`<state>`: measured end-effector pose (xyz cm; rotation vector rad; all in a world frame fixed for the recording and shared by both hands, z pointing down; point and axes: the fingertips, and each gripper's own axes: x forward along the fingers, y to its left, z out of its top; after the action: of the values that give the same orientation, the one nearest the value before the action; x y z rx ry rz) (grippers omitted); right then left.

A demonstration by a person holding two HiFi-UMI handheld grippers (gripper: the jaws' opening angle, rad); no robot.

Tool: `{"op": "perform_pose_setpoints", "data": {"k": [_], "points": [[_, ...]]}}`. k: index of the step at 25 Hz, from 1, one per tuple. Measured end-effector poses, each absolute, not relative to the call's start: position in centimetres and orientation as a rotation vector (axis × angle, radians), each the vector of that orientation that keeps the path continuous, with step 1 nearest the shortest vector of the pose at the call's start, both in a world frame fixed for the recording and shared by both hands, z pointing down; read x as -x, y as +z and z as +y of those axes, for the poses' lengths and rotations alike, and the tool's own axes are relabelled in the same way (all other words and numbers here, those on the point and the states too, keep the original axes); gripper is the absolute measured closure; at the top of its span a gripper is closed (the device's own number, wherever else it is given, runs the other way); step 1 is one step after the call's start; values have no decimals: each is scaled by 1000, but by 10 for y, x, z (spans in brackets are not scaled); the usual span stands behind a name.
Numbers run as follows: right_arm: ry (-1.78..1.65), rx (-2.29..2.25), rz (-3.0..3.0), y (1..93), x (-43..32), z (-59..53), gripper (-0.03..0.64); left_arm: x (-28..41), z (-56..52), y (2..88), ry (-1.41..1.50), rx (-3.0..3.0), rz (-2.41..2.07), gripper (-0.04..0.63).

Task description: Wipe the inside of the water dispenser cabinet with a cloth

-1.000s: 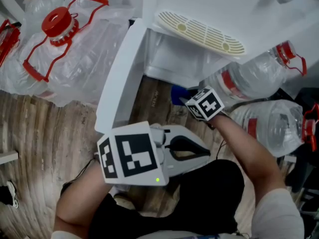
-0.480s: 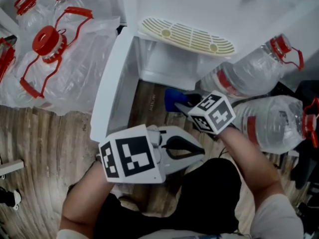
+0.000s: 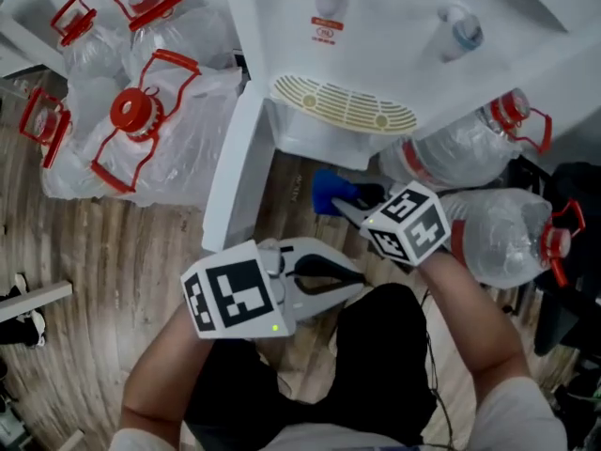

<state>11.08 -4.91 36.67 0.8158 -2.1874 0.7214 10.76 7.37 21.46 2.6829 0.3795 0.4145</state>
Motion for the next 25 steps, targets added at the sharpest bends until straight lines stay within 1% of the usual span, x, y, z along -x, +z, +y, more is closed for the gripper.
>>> {"op": "perform_pose_setpoints", "data": {"k": [3, 9, 13, 25], "points": [[744, -795, -2193, 320, -104, -37, 534, -102, 75, 169, 366, -2651, 306, 592], [783, -776, -2208, 216, -96, -8, 534, -91, 87, 72, 392, -2625, 225, 592], [816, -775, -2221, 151, -94, 9, 534, -92, 95, 7, 339, -2597, 182, 592], [904, -723, -2262, -23, -93, 77, 534, -86, 126, -166, 365, -2577, 18, 592]]}}
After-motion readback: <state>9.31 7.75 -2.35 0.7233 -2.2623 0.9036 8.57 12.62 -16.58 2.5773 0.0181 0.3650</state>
